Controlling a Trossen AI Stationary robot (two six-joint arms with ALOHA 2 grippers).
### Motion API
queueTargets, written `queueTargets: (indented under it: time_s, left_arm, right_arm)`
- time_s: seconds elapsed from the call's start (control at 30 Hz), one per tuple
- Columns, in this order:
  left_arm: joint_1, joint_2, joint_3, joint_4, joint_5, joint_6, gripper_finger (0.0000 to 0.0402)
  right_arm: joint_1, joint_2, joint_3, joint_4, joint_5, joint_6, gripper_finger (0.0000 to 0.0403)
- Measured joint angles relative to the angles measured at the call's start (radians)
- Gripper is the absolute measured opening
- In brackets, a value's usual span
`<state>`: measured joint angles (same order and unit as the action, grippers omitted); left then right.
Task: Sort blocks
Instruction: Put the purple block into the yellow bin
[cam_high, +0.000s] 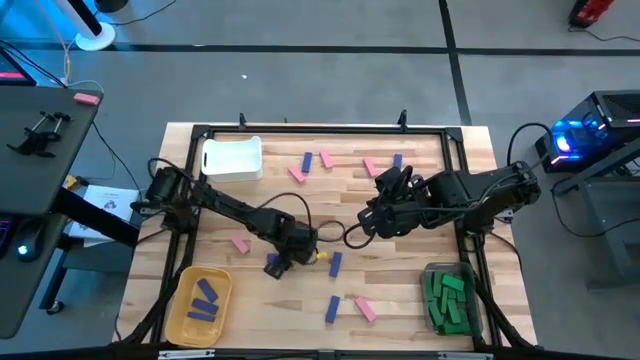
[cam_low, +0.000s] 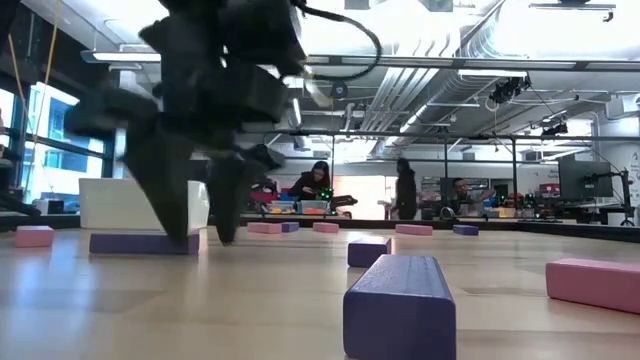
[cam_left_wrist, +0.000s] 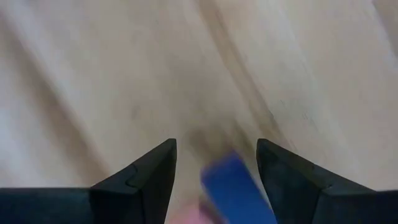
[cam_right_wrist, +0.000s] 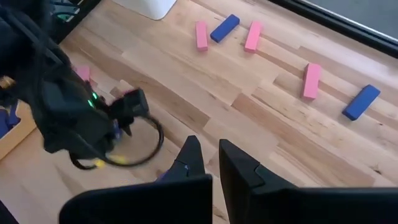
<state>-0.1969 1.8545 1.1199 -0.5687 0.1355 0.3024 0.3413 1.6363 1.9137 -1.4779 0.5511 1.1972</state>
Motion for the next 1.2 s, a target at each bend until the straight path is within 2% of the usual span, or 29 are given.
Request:
queueTargets:
  time_s: [0.2,0.3,0.4,0.5,0.6,0.77,1.0,1.2]
  left_arm:
    - [0.043,-0.176,0.006,-0.08,0.0,-0.152,0.0207]
    - [0.042,-0.257,-0.061,-0.066,0.005,-0.219,0.0207]
    - [0.032,-0.302,-0.151,-0.046,0.008,-0.351,0.0207]
    - [-0.005,-0.317,-0.23,-0.028,0.005,-0.492,0.0207]
    - [-0.069,-0.328,-0.271,0.025,-0.013,-0.567,0.0207]
    - [-0.147,-0.322,-0.301,0.061,-0.185,-0.634,0.0207]
    - [-0.149,-0.314,-0.336,0.106,-0.204,-0.677,0.0207]
    - [-0.129,-0.288,-0.342,0.118,-0.187,-0.647,0.0207]
  right_arm:
    - [-0.014,0.0,0.0,0.001,0.007,-0.032,0.0]
    - [-0.021,0.0,0.0,0.001,0.006,-0.051,0.0]
    - [-0.021,0.0,0.0,-0.001,0.006,-0.055,0.0]
    - [-0.021,0.0,0.0,-0.003,0.006,-0.073,0.0]
    - [-0.021,0.0,0.0,-0.003,0.006,-0.08,0.0]
    - [-0.021,0.0,0.0,-0.004,0.022,-0.099,0.0]
    - [-0.021,0.0,0.0,-0.002,0.025,-0.103,0.0]
    - [-0.021,0.0,0.0,0.001,0.025,-0.103,0.0]
